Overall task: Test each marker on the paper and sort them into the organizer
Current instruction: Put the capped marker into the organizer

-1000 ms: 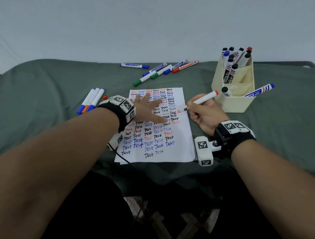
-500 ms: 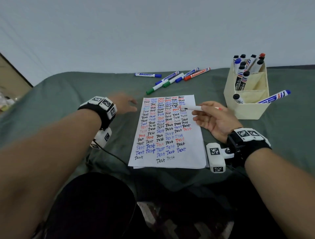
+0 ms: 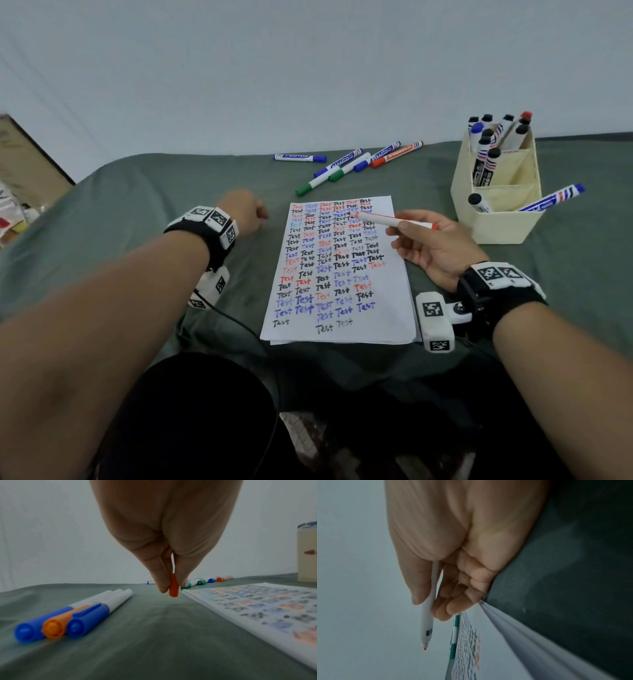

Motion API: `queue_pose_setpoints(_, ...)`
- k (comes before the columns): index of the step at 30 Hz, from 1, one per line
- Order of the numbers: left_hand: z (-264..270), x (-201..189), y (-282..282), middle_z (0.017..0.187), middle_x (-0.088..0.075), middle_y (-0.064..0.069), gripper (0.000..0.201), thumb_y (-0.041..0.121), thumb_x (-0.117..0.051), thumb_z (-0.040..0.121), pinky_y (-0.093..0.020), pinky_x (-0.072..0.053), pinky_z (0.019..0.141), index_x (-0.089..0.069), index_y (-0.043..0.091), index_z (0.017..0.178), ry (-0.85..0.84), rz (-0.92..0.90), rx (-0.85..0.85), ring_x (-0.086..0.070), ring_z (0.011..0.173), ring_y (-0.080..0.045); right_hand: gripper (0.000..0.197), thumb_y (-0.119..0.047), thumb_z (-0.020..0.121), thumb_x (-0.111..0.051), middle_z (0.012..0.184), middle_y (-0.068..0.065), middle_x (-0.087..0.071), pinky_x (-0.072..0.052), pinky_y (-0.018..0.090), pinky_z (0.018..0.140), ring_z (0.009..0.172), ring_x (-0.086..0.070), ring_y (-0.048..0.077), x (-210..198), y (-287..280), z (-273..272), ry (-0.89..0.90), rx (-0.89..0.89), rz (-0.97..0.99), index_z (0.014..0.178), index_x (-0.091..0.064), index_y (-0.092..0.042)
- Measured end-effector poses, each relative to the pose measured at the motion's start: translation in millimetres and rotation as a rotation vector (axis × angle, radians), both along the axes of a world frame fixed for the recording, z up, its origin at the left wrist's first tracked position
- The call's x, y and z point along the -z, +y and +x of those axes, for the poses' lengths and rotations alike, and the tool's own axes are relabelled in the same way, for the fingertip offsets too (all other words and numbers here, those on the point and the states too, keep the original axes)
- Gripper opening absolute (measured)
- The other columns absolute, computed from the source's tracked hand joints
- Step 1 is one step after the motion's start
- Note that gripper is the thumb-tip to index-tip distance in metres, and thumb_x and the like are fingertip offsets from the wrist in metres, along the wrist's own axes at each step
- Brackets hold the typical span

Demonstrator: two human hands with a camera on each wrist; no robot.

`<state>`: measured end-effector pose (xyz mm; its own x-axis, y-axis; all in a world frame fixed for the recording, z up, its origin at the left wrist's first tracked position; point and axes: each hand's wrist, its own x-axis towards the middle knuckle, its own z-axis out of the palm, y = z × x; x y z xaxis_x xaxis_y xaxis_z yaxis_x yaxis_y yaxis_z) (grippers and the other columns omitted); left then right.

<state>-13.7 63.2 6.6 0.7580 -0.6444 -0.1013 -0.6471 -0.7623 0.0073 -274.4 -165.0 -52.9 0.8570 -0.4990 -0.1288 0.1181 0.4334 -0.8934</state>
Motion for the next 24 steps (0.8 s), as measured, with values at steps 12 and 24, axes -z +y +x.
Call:
queue_pose_setpoints(12, -42, -7, -45, 0.093, -0.075, 0.003, 0.012, 0.006, -0.061, 0.098, -0.010, -0.054, 0.066, -0.070, 0.014, 0.102, 0.489, -0.562, 0.034, -0.072, 0.078, 0.000, 0.024, -0.002, 0.090, -0.068, 0.094, 0.017, -0.076, -0.059, 0.025, 0.067, 0.070, -0.069, 0.021, 1, -1, -2, 0.009, -0.013, 0.020, 0.113, -0.068, -0.007)
queue_pose_setpoints(24, -75, -7, -74, 0.087, -0.078, -0.001, 0.013, 0.002, -0.061, 0.097, -0.022, -0.060, 0.075, -0.067, 0.013, 0.093, 0.671, -0.662, 0.121, -0.076, 0.086, -0.014, 0.025, -0.002, 0.088, -0.069, 0.096, 0.019, -0.075, -0.059, 0.026, 0.068, 0.070, -0.069, 0.022, 3, -2, -1, -0.002, -0.018, 0.019, 0.113, -0.068, -0.005)
